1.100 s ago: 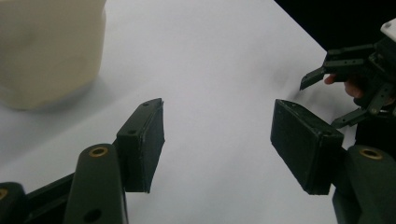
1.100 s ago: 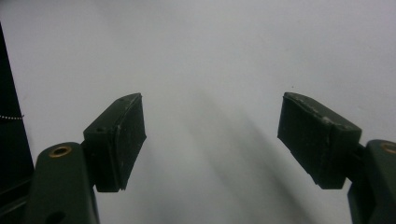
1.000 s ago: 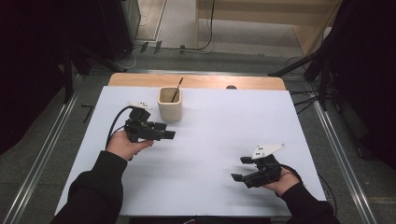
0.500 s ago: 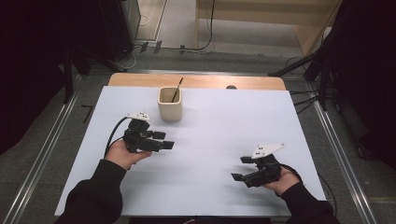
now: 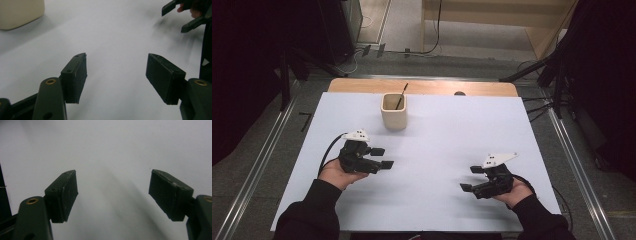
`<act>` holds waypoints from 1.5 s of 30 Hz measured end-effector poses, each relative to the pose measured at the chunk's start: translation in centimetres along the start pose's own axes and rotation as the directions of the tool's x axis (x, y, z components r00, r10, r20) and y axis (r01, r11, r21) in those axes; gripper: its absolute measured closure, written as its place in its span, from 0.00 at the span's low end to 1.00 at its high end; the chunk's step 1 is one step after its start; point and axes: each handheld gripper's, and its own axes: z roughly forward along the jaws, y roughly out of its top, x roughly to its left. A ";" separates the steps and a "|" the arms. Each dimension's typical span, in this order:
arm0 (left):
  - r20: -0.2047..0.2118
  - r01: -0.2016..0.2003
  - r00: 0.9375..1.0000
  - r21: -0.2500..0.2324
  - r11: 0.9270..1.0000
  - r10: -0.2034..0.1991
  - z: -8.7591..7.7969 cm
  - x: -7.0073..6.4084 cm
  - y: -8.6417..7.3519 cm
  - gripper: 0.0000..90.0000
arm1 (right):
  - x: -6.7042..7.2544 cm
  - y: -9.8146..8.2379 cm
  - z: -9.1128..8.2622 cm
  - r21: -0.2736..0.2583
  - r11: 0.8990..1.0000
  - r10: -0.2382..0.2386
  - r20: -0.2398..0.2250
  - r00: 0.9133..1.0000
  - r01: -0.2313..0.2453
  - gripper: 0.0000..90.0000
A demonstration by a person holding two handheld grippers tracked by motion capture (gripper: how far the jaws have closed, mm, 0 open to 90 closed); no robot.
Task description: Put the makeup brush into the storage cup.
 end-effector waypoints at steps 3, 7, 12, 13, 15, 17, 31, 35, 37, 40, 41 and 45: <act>-0.008 -0.016 1.000 0.005 1.000 0.016 -0.2 0.0 -0.5 0.37 | 0.0 0.0 0.0 -0.003 1.000 0.002 0.000 1.000 -0.002 0.27; -0.023 -0.030 0.999 0.004 1.000 0.030 -0.5 -0.2 -1.1 0.37 | -0.1 0.0 0.0 -0.002 1.000 0.006 0.003 1.000 -0.006 0.27; -0.041 -0.048 0.998 0.003 0.999 0.048 -0.7 -0.2 -1.9 0.34 | -0.1 0.0 0.0 -0.007 1.000 0.002 0.009 1.000 -0.002 0.27; -0.042 -0.044 0.998 -0.002 0.999 0.044 -0.7 -0.3 -2.1 0.33 | -0.2 0.0 0.0 -0.007 1.000 0.004 0.010 1.000 -0.004 0.27; -0.039 -0.042 0.998 -0.005 0.999 0.041 -0.8 -0.3 -2.4 0.33 | -0.2 0.0 -0.1 -0.007 1.000 0.006 0.012 1.000 -0.005 0.27; -0.040 -0.050 0.998 -0.003 0.999 0.050 -0.9 -0.4 -2.6 0.33 | -0.2 0.0 -0.1 -0.008 1.000 0.007 0.012 1.000 -0.007 0.27; -0.084 -0.123 0.989 0.012 0.992 0.123 -1.4 -1.0 -4.0 0.24 | -0.3 0.0 -0.1 -0.011 1.000 0.008 0.016 1.000 -0.008 0.27; -0.086 -0.126 0.988 0.010 0.992 0.126 -1.5 -0.9 -4.1 0.24 | -0.3 0.0 -0.1 -0.013 1.000 0.009 0.017 1.000 -0.008 0.27; -0.088 -0.128 0.988 0.011 0.992 0.128 -1.4 -0.9 -4.1 0.24 | -0.4 0.0 -0.1 -0.013 1.000 0.008 0.018 1.000 -0.008 0.27; -0.092 -0.137 0.986 0.018 0.990 0.138 -1.3 -0.8 -4.1 0.24 | -0.4 0.0 -0.1 -0.013 1.000 0.011 0.019 1.000 -0.011 0.27; -0.095 -0.136 0.986 0.020 0.991 0.137 -1.2 -0.7 -4.1 0.24 | -0.4 0.0 -0.1 -0.013 1.000 0.011 0.021 1.000 -0.011 0.27; -0.100 -0.140 0.985 0.023 0.990 0.142 -1.1 -0.8 -4.1 0.24 | -0.4 0.1 -0.1 -0.013 1.000 0.009 0.023 1.000 -0.009 0.27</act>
